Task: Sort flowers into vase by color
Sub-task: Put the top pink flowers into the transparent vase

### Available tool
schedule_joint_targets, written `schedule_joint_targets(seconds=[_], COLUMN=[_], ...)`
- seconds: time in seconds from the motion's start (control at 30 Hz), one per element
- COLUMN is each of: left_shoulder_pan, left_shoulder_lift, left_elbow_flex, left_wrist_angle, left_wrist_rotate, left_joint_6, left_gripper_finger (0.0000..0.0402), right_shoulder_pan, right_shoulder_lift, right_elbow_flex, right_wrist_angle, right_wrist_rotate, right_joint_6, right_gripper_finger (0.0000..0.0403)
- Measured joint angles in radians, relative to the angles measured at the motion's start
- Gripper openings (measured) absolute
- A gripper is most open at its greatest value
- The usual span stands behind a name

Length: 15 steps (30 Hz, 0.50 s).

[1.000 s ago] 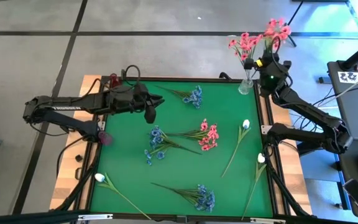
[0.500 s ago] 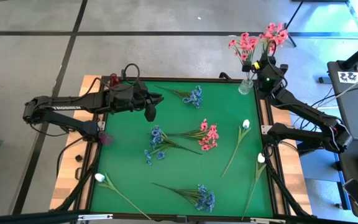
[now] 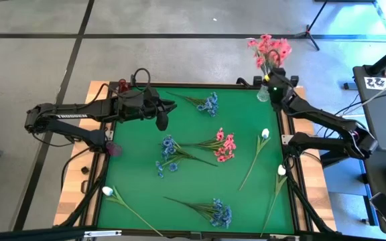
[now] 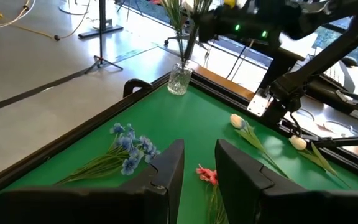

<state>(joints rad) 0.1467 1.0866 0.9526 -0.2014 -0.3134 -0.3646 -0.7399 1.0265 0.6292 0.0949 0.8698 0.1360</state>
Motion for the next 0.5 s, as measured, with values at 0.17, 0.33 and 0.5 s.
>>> schedule_joint_targets(seconds=[0.17, 0.33, 0.5], left_shoulder_pan=[-0.005, -0.006, -0.005], left_shoulder_lift=[0.0, -0.008, -0.048], left_elbow_flex=[0.0, 0.0, 0.0], left_wrist_angle=[0.001, -0.005, -0.025], left_wrist_rotate=[0.0, 0.0, 0.0], left_joint_6=[-0.001, 0.01, 0.031], left_gripper_finger=[0.0088, 0.0088, 0.0088], right_shoulder_pan=[0.0, 0.0, 0.0], right_shoulder_lift=[0.013, 0.009, 0.009], right_elbow_flex=[0.001, 0.083, 0.255], right_wrist_angle=[-0.057, -0.206, -0.506], right_wrist_rotate=[-0.002, -0.081, -0.141], right_joint_6=[0.054, 0.099, 0.161], right_gripper_finger=[0.009, 0.016, 0.0244])
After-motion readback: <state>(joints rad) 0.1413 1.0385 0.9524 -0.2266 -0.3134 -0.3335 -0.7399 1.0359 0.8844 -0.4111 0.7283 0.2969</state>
